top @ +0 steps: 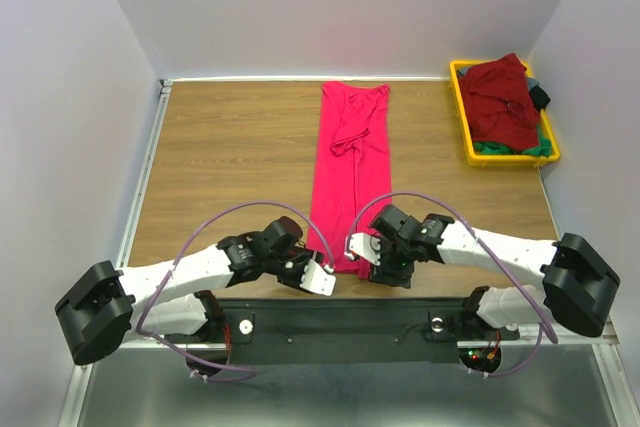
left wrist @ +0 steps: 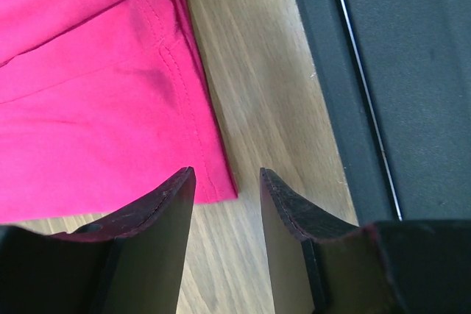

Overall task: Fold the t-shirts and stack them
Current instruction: Fold the tshirt

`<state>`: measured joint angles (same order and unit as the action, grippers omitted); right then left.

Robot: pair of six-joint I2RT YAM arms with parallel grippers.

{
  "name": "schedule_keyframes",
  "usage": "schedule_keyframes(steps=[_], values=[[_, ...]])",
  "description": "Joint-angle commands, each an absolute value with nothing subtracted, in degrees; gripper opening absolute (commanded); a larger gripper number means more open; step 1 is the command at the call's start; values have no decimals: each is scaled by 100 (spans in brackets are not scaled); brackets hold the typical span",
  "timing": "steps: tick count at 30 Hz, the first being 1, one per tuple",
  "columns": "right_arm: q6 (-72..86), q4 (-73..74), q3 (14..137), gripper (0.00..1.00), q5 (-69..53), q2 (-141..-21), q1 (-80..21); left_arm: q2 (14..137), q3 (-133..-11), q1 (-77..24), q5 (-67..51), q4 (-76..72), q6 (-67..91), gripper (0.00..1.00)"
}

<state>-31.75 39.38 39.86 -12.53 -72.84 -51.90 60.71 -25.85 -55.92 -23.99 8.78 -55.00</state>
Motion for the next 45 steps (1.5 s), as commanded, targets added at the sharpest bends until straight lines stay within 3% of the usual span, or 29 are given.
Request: schedule_keyframes(steps=[1, 7, 14, 17, 19, 20, 21, 24, 32, 45], values=[[-3199, 3244, 3859, 67, -677, -7391, -5291, 6126, -2487, -5660, -2400, 598, -5555, 52], [-3243, 2980, 3577, 61, -519, -7655, -5291, 6459, -2575, -5678, -2268, 457, -5634, 52], [-3243, 2944, 3577, 36, -483, -7901, -5300, 6794, -2400, -5678, -1934, 387, -5994, 46], [-3191, 2944, 3595, 28, -448, -7893, -5291, 6934, -2347, -5678, -1846, 273, -5985, 41], [-3129, 2953, 3630, 14, -396, -7849, -5291, 7066, -2355, -5678, -1811, 220, -5977, 32], [-3112, 2962, 3665, 5, -369, -7823, -5291, 7093, -2399, -5669, -1828, 237, -5968, 23], [-3059, 2962, 3691, 1, -360, -7787, -5300, 7110, -2426, -5678, -1846, 272, -5976, 18], [-2901, 3041, 3762, 0, -290, -7551, -5291, 7014, -2592, -5678, -1942, 473, -5889, 0], [-2777, 3261, 4104, 0, 130, -7102, -5282, 6329, -3181, -5669, -2399, 1107, -5318, 0], [-3128, 3489, 5238, 1, 123, -7611, -4510, 6082, -3515, -5213, -2048, 801, -5361, 0]])
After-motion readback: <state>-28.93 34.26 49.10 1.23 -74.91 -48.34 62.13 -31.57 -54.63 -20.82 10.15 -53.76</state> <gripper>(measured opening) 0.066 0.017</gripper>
